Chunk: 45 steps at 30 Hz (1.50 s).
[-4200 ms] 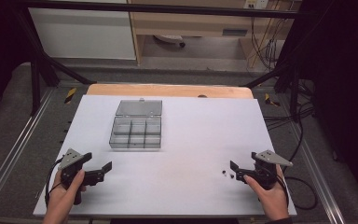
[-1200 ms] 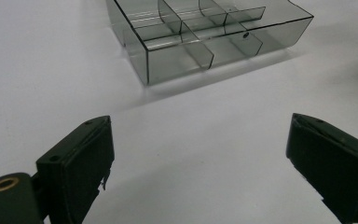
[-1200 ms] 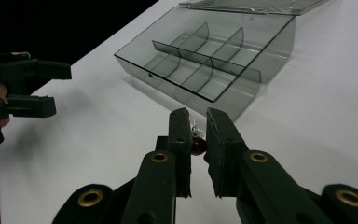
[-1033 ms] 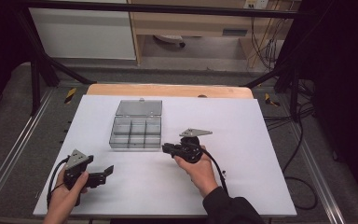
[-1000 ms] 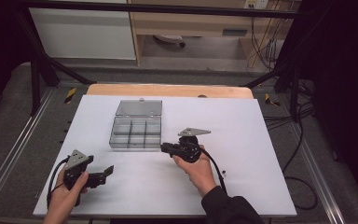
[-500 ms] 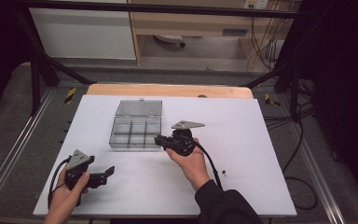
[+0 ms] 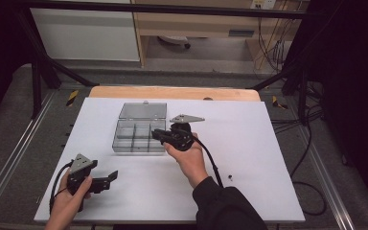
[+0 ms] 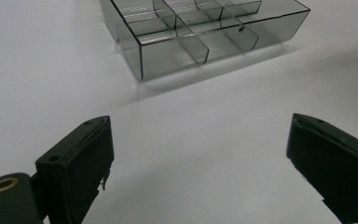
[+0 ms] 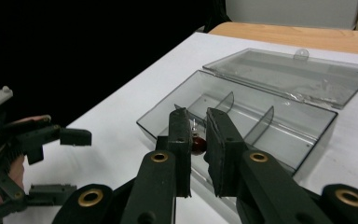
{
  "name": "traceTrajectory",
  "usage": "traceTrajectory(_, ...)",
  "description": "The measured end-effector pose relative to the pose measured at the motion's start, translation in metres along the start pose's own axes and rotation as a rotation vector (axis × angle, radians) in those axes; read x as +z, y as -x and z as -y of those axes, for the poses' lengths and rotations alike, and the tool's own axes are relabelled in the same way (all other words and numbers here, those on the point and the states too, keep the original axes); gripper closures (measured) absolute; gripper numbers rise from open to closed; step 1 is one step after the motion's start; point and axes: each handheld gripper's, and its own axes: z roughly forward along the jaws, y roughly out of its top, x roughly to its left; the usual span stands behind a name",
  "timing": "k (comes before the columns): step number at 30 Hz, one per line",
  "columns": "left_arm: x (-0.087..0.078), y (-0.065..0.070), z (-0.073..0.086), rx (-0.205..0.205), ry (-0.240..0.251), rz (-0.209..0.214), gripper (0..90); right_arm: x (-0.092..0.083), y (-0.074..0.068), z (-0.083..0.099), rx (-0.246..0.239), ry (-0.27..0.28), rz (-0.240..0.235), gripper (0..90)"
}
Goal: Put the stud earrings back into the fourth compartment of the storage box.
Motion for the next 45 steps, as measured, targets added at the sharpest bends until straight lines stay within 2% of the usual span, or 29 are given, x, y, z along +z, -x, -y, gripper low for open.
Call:
traceTrajectory(4, 0.001, -0.001, 0.000, -0.005, 0.001, 0.005, 7.6, 0.008, -0.006, -0.011, -0.016, 0.011, -0.005, 80.3)
traceTrajectory(10, 0.000, 0.000, -0.001, 0.004, -0.003, -0.003, 7.6, 0.022, -0.009, -0.021, -0.011, 0.015, -0.013, 80.4)
traceTrajectory(19, 0.000, -0.001, 0.000, -0.001, -0.002, -0.007, 7.6, 0.041, -0.010, -0.025, 0.017, 0.011, -0.032, 80.3)
traceTrajectory(24, -0.004, -0.003, -0.001, -0.019, 0.025, -0.030, 7.8, 0.051, -0.013, -0.026, 0.012, 0.011, -0.029, 80.3)
traceTrajectory(27, -0.003, -0.004, 0.000, -0.029, 0.021, -0.026, 7.8, 0.060, -0.013, -0.028, 0.009, -0.002, -0.024, 80.3)
traceTrajectory(35, -0.001, -0.004, 0.001, -0.022, 0.015, -0.017, 7.9, 0.082, -0.010, -0.029, 0.012, -0.046, -0.015, 80.3)
traceTrajectory(39, -0.001, -0.005, 0.002, -0.020, 0.012, -0.009, 7.9, 0.087, -0.008, -0.031, 0.010, -0.051, -0.005, 80.4)
traceTrajectory(45, -0.002, -0.006, 0.001, -0.032, 0.021, -0.003, 8.0, 0.101, -0.009, -0.033, -0.003, -0.093, 0.012, 80.3)
